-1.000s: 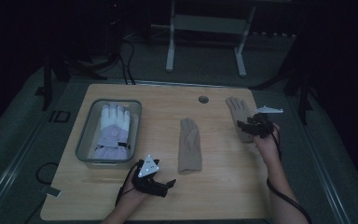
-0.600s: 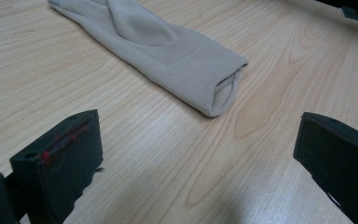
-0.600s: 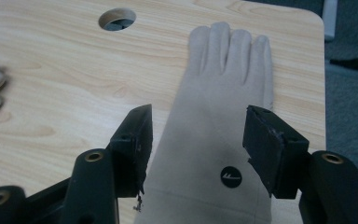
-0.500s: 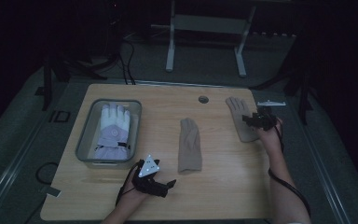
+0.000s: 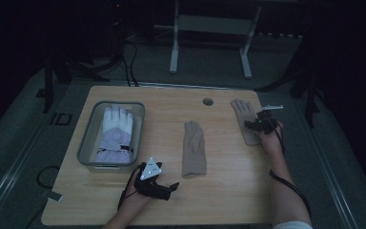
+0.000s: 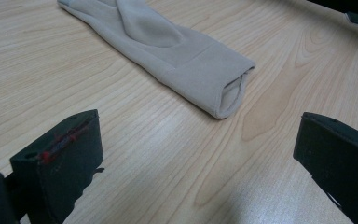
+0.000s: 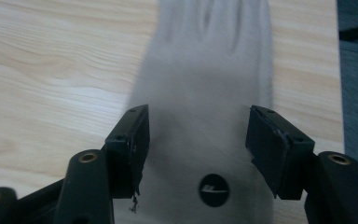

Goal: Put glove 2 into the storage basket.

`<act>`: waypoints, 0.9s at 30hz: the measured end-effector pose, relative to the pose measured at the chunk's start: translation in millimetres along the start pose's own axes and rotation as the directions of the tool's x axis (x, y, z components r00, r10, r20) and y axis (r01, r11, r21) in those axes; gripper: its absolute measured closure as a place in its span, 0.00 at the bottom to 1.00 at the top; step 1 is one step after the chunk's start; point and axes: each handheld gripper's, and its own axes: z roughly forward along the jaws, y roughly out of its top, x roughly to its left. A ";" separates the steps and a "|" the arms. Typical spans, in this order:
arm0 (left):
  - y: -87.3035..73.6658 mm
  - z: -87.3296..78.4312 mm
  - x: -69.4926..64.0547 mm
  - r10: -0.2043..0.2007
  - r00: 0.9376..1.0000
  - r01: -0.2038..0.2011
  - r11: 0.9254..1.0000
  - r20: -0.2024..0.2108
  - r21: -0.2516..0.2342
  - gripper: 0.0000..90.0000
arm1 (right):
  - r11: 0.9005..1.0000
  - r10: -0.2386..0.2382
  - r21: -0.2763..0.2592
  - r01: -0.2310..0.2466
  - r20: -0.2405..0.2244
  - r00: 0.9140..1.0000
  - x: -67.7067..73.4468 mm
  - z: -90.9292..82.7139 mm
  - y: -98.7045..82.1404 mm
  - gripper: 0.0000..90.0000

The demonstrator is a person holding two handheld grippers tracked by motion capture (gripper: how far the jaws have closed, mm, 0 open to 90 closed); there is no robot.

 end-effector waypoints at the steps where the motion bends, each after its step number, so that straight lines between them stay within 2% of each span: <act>1: 0.2 0.3 0.2 0.001 1.000 -0.001 1.000 0.003 0.004 0.02 | 1.000 0.014 0.004 -0.014 -0.009 1.000 -0.2 4.8 -3.3 0.48; 4: 0.1 0.2 0.5 -0.005 1.000 0.005 1.000 0.003 0.001 0.02 | 1.000 -0.001 0.002 0.001 -0.004 1.000 1.0 4.6 -4.1 0.55; 6: 0.0 0.2 0.7 -0.006 1.000 0.006 1.000 0.003 0.001 0.02 | 1.000 -0.024 0.006 0.024 0.001 1.000 2.5 3.7 -4.1 0.66; 7: 0.1 0.1 0.5 -0.005 1.000 0.005 1.000 0.001 0.001 0.02 | 1.000 -0.027 0.009 0.027 -0.001 1.000 3.6 2.9 -4.2 0.75; 8: 0.1 0.3 0.4 -0.003 1.000 0.003 1.000 0.001 0.004 0.02 | 1.000 -0.021 0.015 0.021 0.003 1.000 5.4 2.0 -4.3 0.85; 9: 0.2 0.4 0.3 -0.001 1.000 0.001 1.000 0.001 0.006 0.02 | 1.000 -0.003 0.022 0.003 -0.001 1.000 6.3 1.5 -3.9 0.89; 11: 0.4 0.8 -0.1 0.003 1.000 -0.003 1.000 0.002 0.009 0.02 | 0.999 0.042 0.029 -0.042 -0.010 0.999 7.1 0.6 -3.5 0.90; 12: 0.4 0.8 -0.1 0.003 1.000 -0.003 1.000 0.002 0.009 0.02 | 0.999 0.042 0.029 -0.042 -0.010 0.999 7.1 0.6 -3.5 0.90; 15: 0.4 0.7 0.1 0.003 1.000 -0.003 1.000 -0.001 0.010 0.02 | 0.996 0.086 0.008 -0.086 -0.005 0.996 8.5 -4.0 -4.6 0.92; 21: 0.5 1.1 0.4 0.003 1.000 -0.003 1.000 -0.002 0.009 0.02 | 0.994 0.104 -0.013 -0.104 -0.003 0.995 14.4 -14.7 -4.4 0.93; 27: 0.7 1.3 0.1 0.003 1.000 -0.003 1.000 -0.005 0.012 0.02 | 0.992 0.115 -0.051 -0.117 -0.028 0.993 25.4 -36.5 -4.0 0.93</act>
